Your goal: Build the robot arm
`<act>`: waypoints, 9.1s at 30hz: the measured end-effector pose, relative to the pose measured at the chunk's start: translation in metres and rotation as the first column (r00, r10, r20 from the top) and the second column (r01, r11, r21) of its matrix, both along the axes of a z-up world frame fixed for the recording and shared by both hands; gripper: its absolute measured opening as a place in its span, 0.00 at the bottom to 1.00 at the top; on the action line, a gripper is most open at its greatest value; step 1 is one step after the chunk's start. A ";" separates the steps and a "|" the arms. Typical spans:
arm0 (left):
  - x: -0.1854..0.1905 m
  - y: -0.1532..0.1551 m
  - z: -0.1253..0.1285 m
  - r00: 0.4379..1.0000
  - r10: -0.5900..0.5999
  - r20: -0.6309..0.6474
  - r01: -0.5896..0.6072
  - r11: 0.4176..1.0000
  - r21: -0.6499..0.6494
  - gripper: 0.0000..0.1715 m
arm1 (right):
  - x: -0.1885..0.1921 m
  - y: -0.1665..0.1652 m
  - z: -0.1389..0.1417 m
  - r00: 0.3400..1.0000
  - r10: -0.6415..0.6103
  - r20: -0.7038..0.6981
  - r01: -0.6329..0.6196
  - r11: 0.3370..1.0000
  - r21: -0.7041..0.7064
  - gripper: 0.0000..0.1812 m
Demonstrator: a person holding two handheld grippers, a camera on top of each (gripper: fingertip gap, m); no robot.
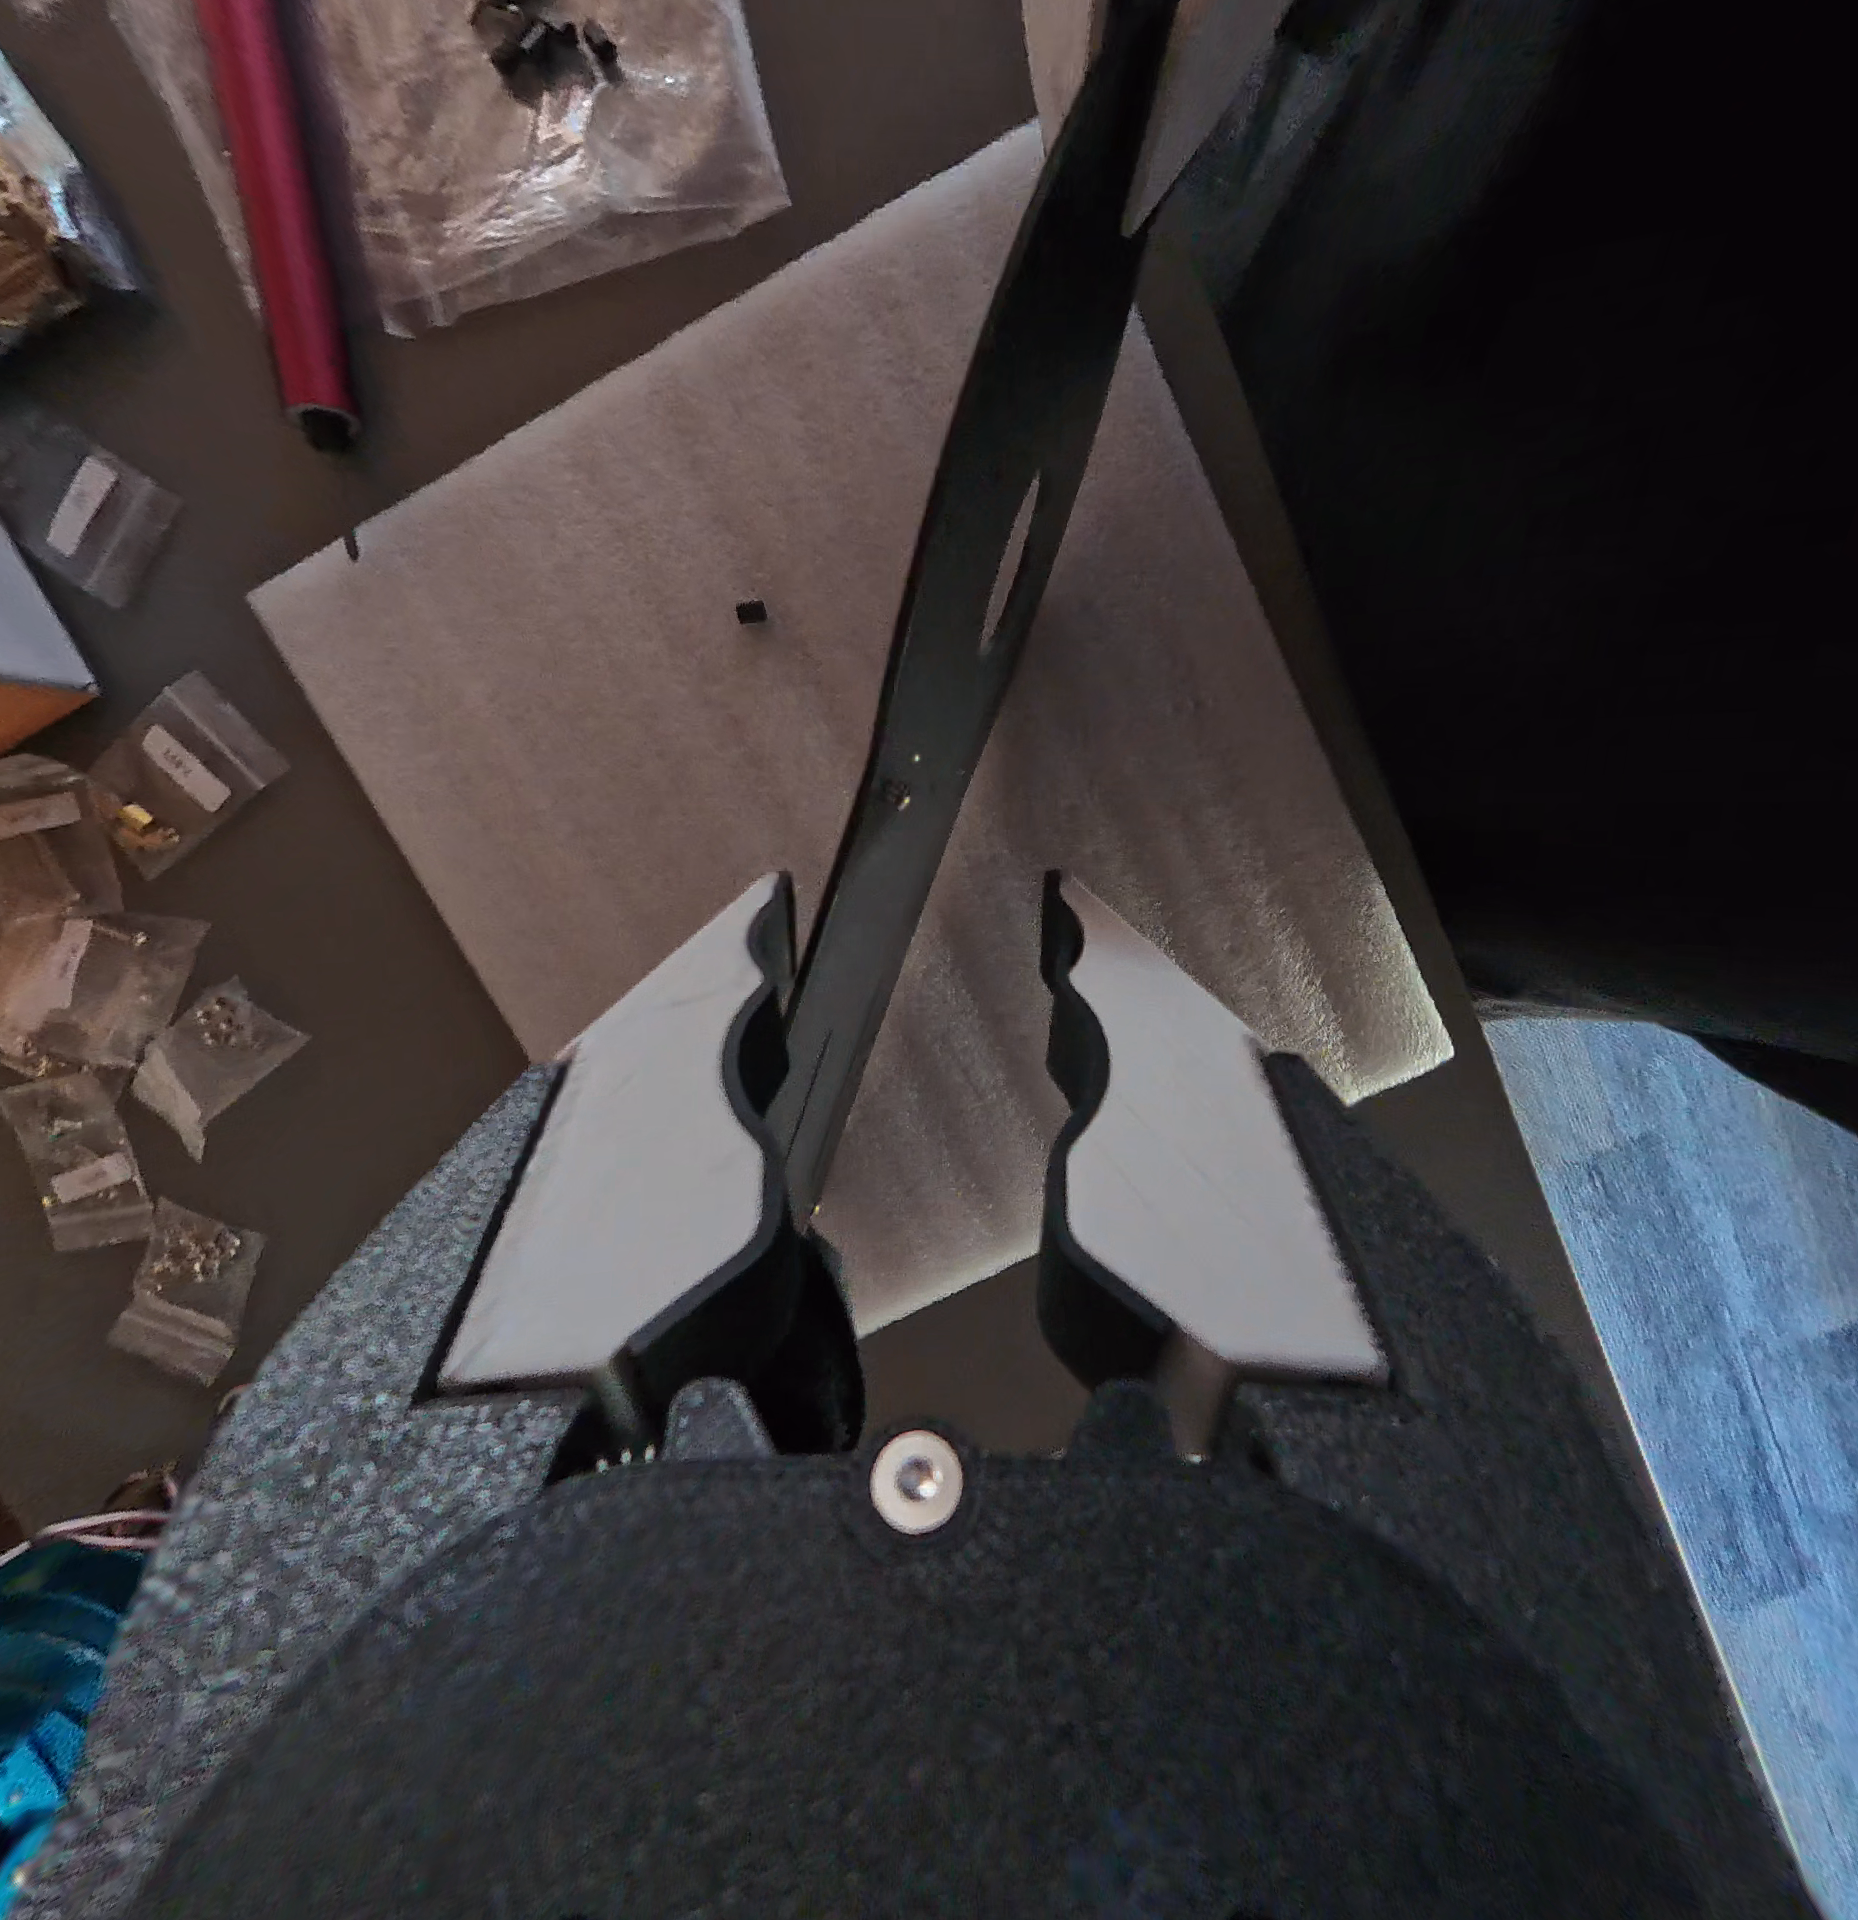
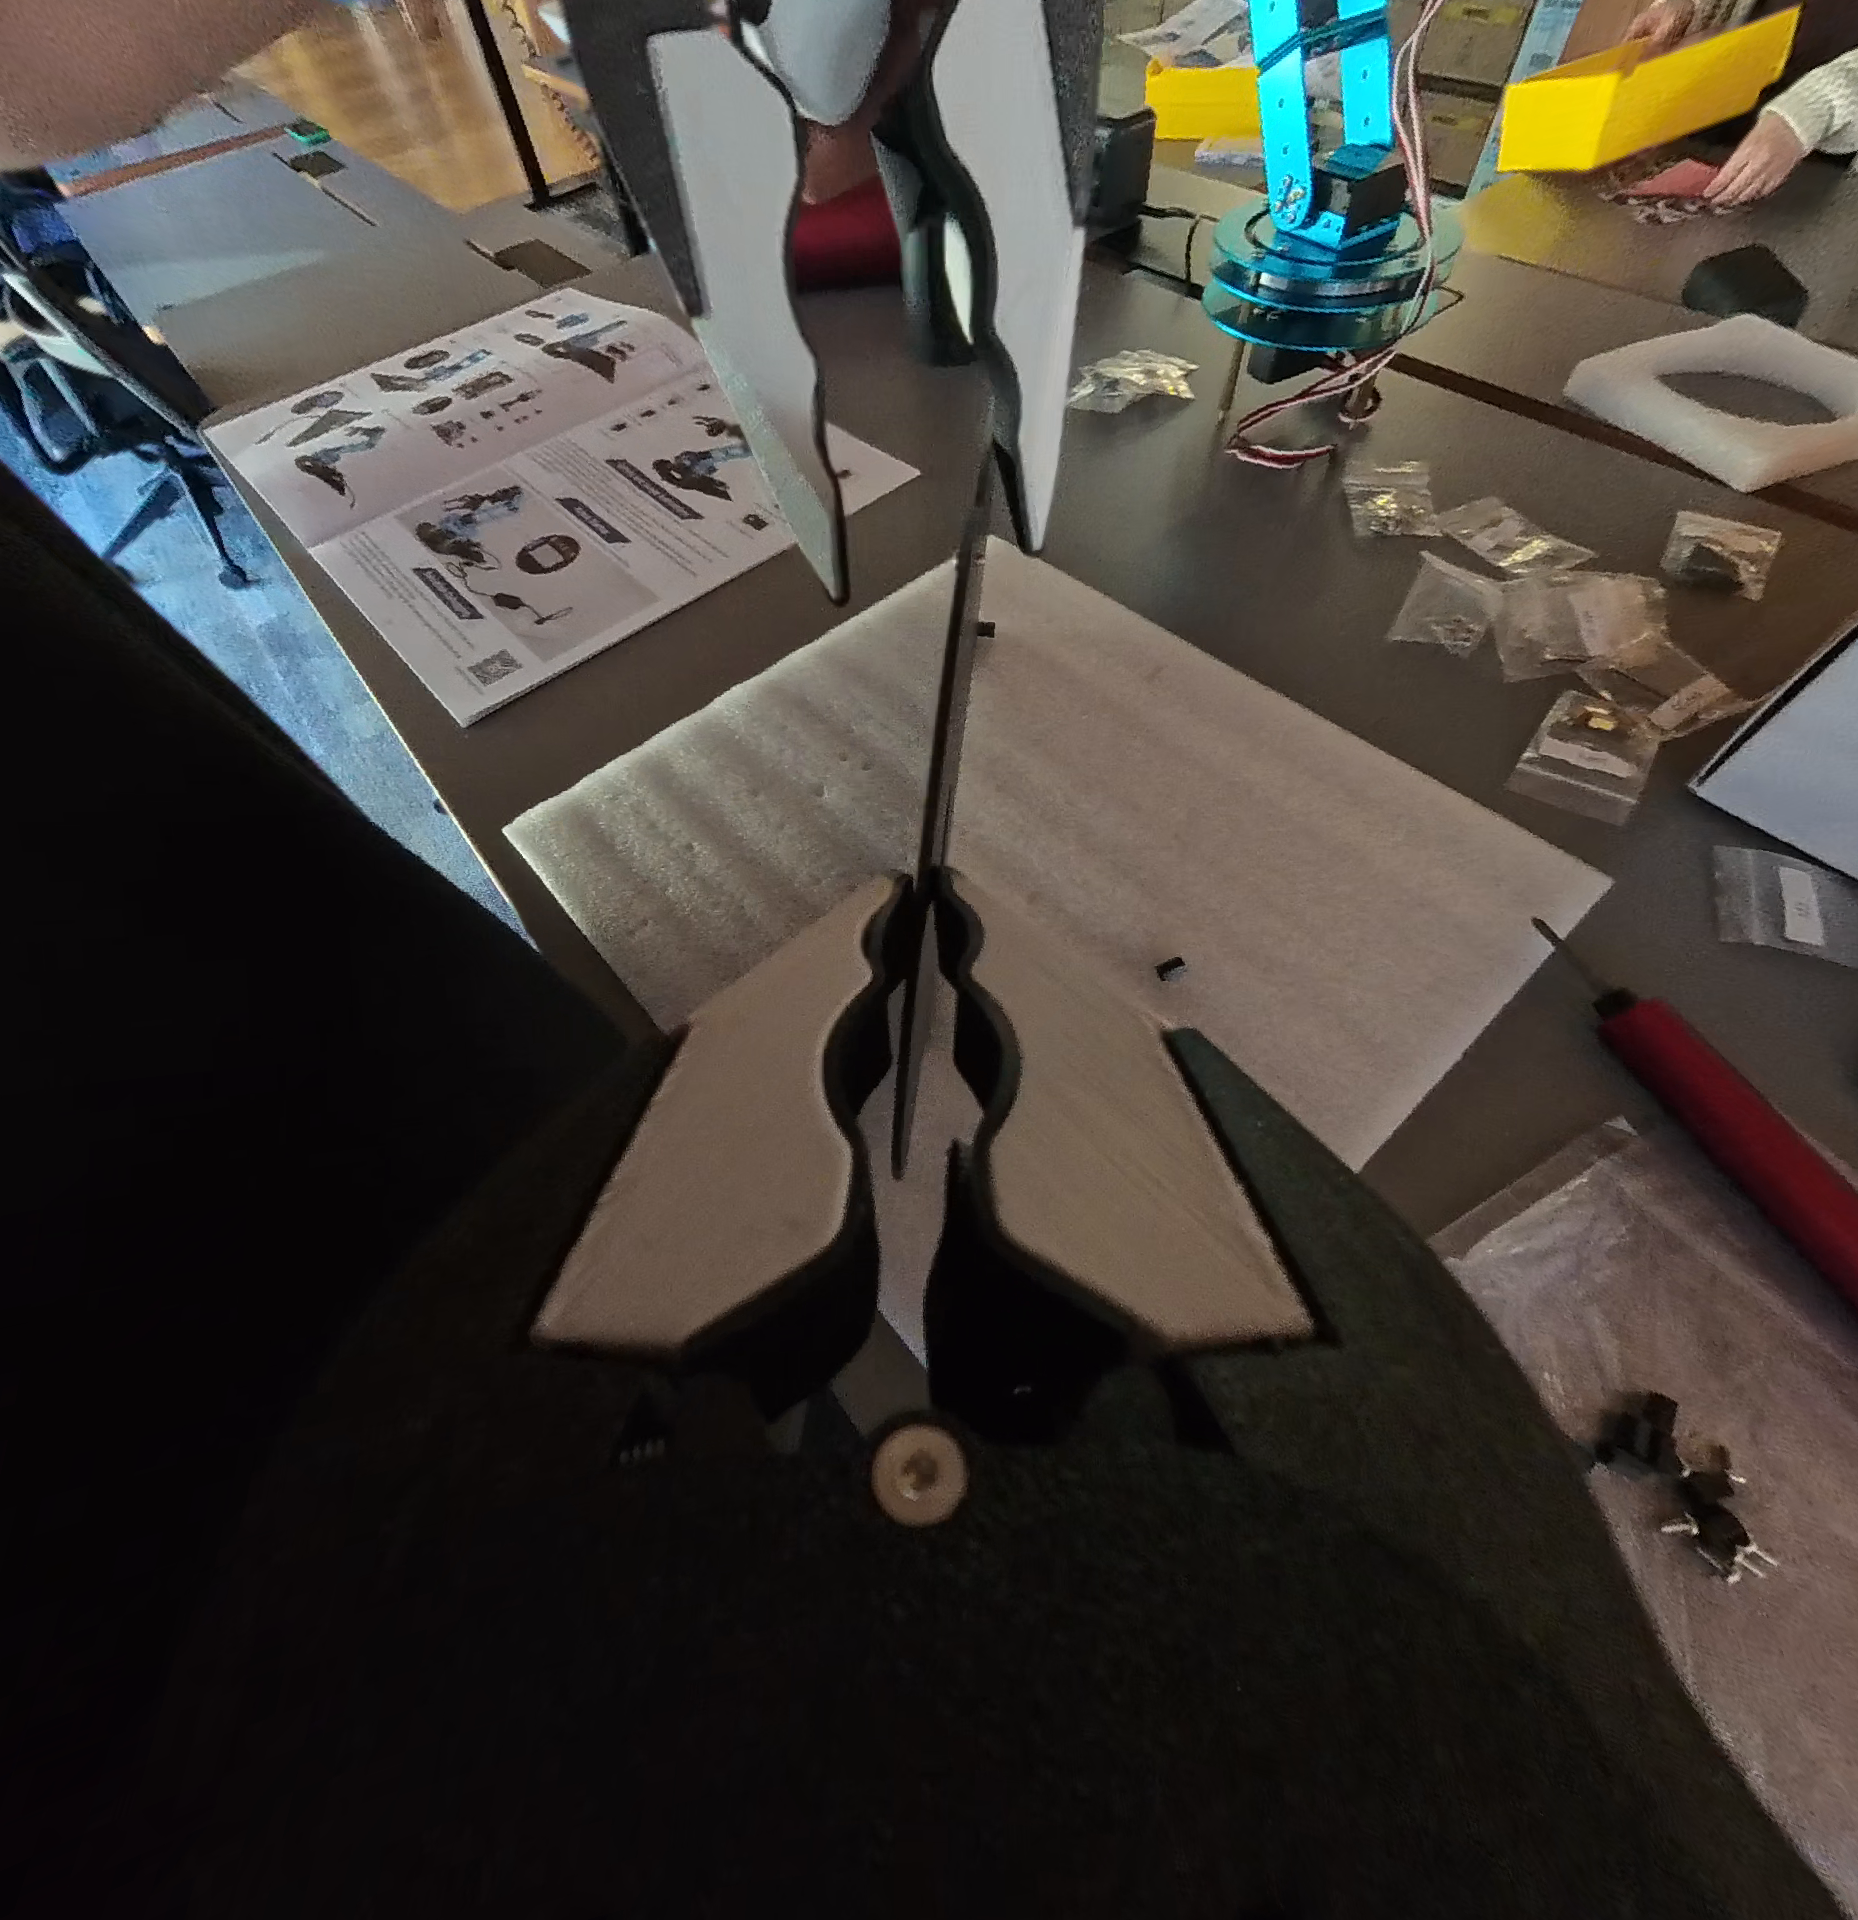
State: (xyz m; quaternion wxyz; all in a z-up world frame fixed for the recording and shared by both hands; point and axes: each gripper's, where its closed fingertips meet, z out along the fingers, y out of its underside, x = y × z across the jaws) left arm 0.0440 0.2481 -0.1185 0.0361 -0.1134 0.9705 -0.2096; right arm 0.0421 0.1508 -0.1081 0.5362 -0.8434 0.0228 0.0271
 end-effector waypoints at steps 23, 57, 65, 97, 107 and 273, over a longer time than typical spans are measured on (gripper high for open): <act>0.016 -0.007 0.016 0.995 0.053 0.084 -0.045 0.995 -0.085 0.09 | -0.001 0.001 0.000 0.997 0.020 0.078 -0.016 0.999 -0.045 0.01; -0.005 -0.013 0.006 0.986 0.169 -0.018 -0.169 0.972 -0.161 0.07 | 0.015 -0.002 0.034 0.940 0.239 -0.244 -0.191 0.960 0.202 0.14; 0.003 -0.013 0.006 0.973 0.225 0.049 -0.215 0.964 -0.155 0.08 | 0.092 0.032 -0.087 0.986 0.139 -0.089 -0.159 0.944 -0.290 0.11; 0.005 -0.013 0.006 0.946 0.323 0.036 -0.309 0.929 -0.205 0.09 | 0.064 0.034 -0.112 0.938 0.344 -0.049 -0.338 0.869 -0.361 0.14; 0.006 -0.013 0.006 0.944 0.329 0.040 -0.314 0.927 -0.206 0.10 | 0.073 0.033 -0.116 0.998 0.041 0.045 -0.024 0.940 -0.341 0.09; 0.008 -0.015 0.005 0.916 0.385 -0.116 -0.402 0.885 -0.235 0.10 | 0.010 0.086 0.009 0.126 0.437 -0.891 -0.367 0.854 0.368 0.02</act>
